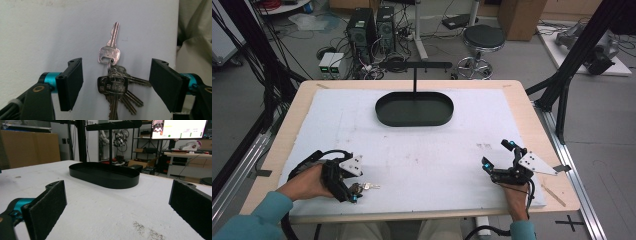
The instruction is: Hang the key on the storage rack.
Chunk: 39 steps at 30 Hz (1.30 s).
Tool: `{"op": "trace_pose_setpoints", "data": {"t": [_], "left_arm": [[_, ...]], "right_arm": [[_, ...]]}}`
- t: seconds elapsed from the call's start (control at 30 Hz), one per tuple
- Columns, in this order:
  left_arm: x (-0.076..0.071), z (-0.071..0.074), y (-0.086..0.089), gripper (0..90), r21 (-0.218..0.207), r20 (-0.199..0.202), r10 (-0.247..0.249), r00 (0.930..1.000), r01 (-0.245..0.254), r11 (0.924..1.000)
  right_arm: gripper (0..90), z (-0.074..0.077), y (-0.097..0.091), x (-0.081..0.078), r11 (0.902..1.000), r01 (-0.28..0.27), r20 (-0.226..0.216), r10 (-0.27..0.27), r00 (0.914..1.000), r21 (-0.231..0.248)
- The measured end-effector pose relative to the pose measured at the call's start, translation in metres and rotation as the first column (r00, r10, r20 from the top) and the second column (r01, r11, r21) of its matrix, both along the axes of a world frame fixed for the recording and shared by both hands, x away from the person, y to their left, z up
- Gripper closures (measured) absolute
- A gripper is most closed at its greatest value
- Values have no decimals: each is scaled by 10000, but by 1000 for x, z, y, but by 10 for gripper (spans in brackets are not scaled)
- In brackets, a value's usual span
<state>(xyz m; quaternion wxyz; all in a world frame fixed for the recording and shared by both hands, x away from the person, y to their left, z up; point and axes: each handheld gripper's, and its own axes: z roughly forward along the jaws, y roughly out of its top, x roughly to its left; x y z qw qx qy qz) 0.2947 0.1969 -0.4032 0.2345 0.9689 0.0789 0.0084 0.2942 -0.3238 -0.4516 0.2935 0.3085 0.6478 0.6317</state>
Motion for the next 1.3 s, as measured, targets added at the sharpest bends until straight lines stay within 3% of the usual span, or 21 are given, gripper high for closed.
{"op": "trace_pose_setpoints", "data": {"t": [0.57,1.03,1.3], "left_arm": [[3,0,-1,569,189,-264,84,9996,-79,9998],[5,0,-2,727,406,-351,109,9993,-94,9991],[6,-1,-2,766,511,-346,149,9993,-131,9986]], "right_arm": [[5,0,0,0,10000,-1,-18,1,10000,-4],[5,0,0,0,10000,11,-13,-11,10000,-1],[5,0,0,0,10000,21,-25,-21,10000,6]]}}
